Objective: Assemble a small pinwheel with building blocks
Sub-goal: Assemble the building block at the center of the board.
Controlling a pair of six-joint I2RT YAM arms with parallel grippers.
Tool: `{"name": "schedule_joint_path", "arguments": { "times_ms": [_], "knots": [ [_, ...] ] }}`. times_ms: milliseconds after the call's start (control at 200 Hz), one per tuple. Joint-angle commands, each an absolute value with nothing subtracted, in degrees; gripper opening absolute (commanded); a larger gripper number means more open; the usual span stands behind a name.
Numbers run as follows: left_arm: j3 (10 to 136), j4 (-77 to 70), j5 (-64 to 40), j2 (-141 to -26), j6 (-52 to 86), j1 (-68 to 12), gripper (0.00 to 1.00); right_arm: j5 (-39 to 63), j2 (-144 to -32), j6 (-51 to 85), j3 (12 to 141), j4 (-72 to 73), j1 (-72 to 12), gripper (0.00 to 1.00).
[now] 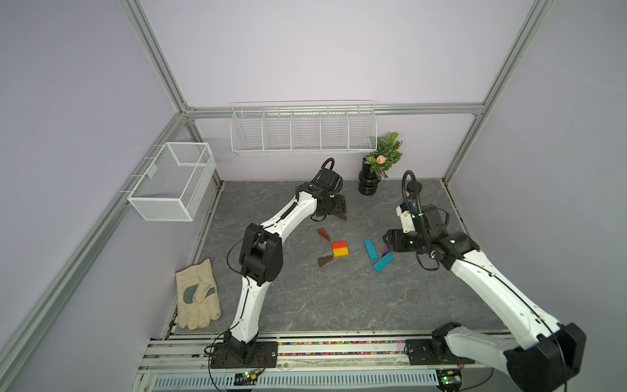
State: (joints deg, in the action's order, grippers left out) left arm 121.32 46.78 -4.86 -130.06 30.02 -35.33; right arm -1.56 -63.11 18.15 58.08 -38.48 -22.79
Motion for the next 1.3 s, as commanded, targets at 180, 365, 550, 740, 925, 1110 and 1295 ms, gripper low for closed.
{"name": "schedule_joint_path", "arguments": {
  "times_ms": [180,365,550,740,925,1110,1295],
  "knots": [
    [138.4,51.5,-2.5,-144.3,37.3,-37.0,0.76,-2.6,-53.0,22.3,53.5,-43.9,-20.0,0.71],
    [139.3,50.2,0.5,-147.5,39.6,-37.5,0.74,-2.8,-50.0,23.4,52.1,-45.2,-19.3,0.72],
    [139.4,46.5,2.6,-149.6,40.0,-38.1,0.72,-2.8,-48.6,23.6,51.7,-46.4,-18.9,0.72],
    [142.0,42.8,3.7,-153.1,36.8,-38.5,0.67,-2.5,-48.1,23.5,51.9,-47.9,-18.7,0.73],
    [143.2,39.7,4.7,-154.3,32.1,-39.6,0.53,-3.3,-46.9,23.5,51.2,-48.4,-18.3,0.73],
    [142.8,41.7,4.9,-153.8,28.1,-40.6,0.38,-2.8,-47.3,23.7,50.8,-47.7,-17.9,0.74],
    [137.1,40.4,5.1,-150.4,25.5,-41.4,0.11,-2.8,-46.6,24.6,50.7,-47.4,-17.9,0.74]
  ]
}}
